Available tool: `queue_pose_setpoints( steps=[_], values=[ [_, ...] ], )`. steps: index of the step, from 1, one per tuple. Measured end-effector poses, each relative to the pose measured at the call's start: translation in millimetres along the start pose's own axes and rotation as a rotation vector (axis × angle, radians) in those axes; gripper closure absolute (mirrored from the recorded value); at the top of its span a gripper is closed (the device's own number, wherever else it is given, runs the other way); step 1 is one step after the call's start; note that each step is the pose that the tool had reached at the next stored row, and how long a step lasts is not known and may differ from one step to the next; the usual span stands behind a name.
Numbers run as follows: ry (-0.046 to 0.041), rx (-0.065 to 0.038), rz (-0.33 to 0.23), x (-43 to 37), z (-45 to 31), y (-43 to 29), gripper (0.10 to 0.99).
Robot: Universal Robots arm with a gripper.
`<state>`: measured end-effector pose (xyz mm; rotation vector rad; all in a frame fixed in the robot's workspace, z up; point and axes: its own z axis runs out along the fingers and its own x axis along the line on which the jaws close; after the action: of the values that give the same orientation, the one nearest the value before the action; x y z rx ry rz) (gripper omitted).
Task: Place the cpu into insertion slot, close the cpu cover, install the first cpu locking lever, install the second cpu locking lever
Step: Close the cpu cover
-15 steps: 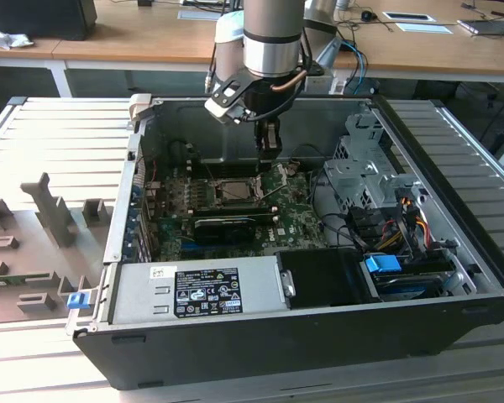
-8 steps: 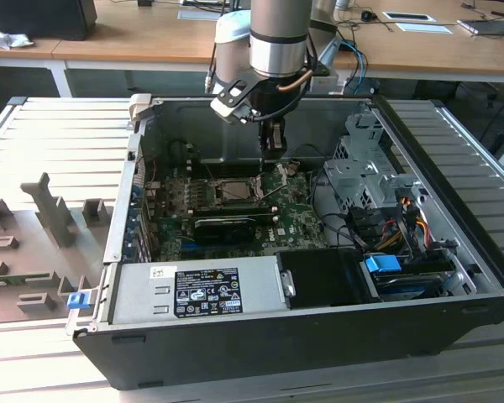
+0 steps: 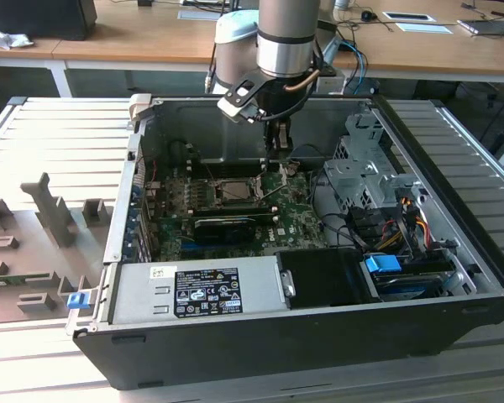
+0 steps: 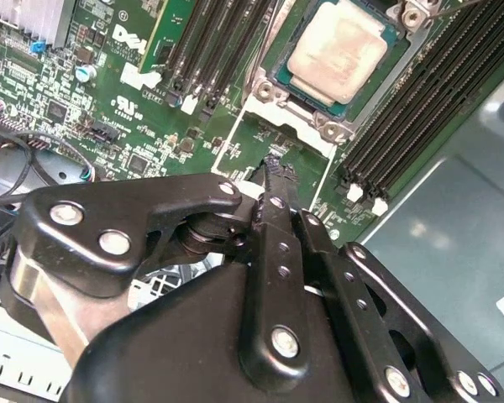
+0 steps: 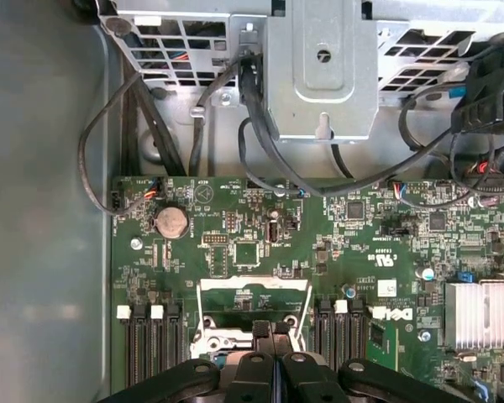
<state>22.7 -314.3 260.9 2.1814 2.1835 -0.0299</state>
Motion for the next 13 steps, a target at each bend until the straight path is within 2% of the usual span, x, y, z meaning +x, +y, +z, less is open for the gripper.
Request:
queue_pose_setpoints(
  steps=[13],
  values=[
    [-0.0002,0.020,-0.002,0.0,0.2,21.7,0.980]
  ],
)
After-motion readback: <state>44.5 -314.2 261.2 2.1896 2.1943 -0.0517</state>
